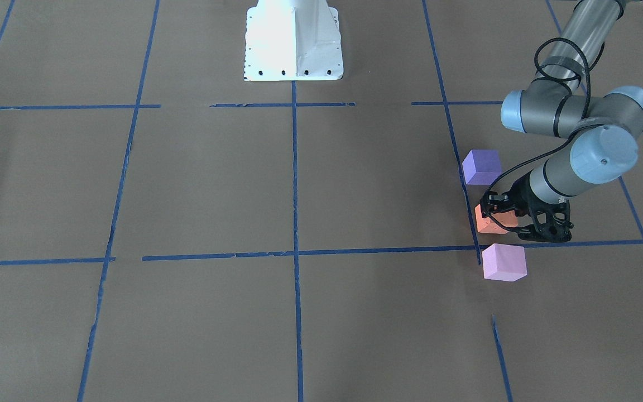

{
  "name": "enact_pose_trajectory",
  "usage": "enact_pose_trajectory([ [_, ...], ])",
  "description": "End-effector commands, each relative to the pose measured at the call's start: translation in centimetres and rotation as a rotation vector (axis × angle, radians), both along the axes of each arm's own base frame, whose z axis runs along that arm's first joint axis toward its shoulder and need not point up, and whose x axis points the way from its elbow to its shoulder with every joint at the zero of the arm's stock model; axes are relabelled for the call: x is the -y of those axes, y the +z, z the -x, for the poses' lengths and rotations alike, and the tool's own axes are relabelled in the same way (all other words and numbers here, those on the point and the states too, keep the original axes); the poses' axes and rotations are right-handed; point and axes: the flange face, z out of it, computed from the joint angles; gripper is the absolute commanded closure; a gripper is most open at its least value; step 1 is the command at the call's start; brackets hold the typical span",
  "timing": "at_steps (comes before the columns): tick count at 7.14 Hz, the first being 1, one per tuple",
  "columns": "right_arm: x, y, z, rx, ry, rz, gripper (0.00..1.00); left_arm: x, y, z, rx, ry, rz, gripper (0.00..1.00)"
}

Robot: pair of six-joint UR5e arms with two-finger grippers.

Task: Arrange blocks in a line
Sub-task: 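Carry the orange cube with the left gripper toward the pink cube, then lower the orange cube between the pink and purple cubes, open left gripper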

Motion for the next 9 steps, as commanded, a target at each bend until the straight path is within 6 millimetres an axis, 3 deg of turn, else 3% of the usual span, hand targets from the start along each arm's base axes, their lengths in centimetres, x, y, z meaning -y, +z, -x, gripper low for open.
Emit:
enact_pose_trajectory([
  [1, 0.0, 0.0, 0.0, 0.0, 0.0, 0.0, 0.0, 0.05, 0.46, -0.15, 0.002, 0.003, 0.01, 0.9],
  [2, 0.0, 0.0, 0.0, 0.0, 0.0, 0.0, 0.0, -0.06, 0.38, -0.21, -0.009, 0.01, 0.017, 0.89],
  [4, 0.0, 0.0, 0.0, 0.0, 0.0, 0.0, 0.0, -0.09, 0.55, -0.19, -0.007, 0.011, 0.019, 0.52],
  [6, 0.0, 0.0, 0.0, 0.0, 0.0, 0.0, 0.0, -0.07, 0.71, -0.2, -0.006, 0.011, 0.021, 0.27],
  [7, 0.0, 0.0, 0.0, 0.0, 0.0, 0.0, 0.0, -0.07, 0.73, -0.2, -0.005, 0.011, 0.023, 0.04],
  [9, 0.0, 0.0, 0.0, 0.0, 0.0, 0.0, 0.0, -0.07, 0.73, -0.2, -0.005, 0.011, 0.023, 0.0],
])
